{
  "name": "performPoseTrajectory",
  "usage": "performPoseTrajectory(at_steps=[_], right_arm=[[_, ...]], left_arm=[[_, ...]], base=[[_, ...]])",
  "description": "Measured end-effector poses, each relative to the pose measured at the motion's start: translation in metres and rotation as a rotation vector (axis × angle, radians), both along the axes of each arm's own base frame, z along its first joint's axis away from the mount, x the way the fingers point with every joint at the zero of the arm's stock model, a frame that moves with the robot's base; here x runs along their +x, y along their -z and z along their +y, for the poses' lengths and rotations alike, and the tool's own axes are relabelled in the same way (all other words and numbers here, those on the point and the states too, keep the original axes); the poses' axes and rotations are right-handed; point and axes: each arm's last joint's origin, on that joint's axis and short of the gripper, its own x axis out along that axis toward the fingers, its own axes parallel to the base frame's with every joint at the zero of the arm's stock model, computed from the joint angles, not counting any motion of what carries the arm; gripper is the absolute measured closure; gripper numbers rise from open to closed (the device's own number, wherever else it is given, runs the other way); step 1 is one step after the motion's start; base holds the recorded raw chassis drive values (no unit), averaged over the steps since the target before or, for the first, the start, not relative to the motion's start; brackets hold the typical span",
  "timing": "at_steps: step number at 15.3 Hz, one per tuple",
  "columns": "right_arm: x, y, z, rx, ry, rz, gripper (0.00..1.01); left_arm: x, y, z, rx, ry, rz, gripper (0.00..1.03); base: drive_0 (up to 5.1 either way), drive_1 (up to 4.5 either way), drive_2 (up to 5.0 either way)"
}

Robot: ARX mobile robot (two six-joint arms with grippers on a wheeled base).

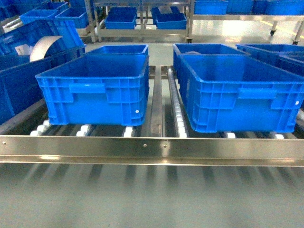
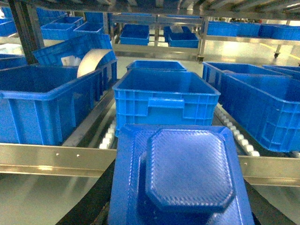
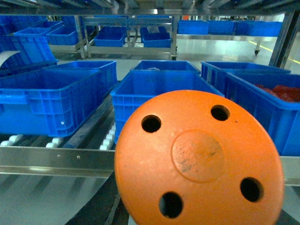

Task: Sort blue parts and orange caps into right shelf containers

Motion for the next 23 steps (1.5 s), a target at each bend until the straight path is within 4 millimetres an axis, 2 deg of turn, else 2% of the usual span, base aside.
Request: performPoseTrajectory(at_steps=[14, 23], right_arm=[[0.0000, 0.0001, 0.0000, 0.000, 0.000, 0.001, 0.57], [0.0000, -0.0002, 0.0000, 0.000, 0.000, -0.002, 0.57]], left_arm=[[0.0000, 0.0000, 0.0000, 0.000, 0.000, 0.000, 0.61], [0.0000, 0.0000, 0.0000, 0.000, 0.000, 0.000, 0.61]], base=[[0.0, 0.00, 0.0], [0.1, 4.37, -4.2]])
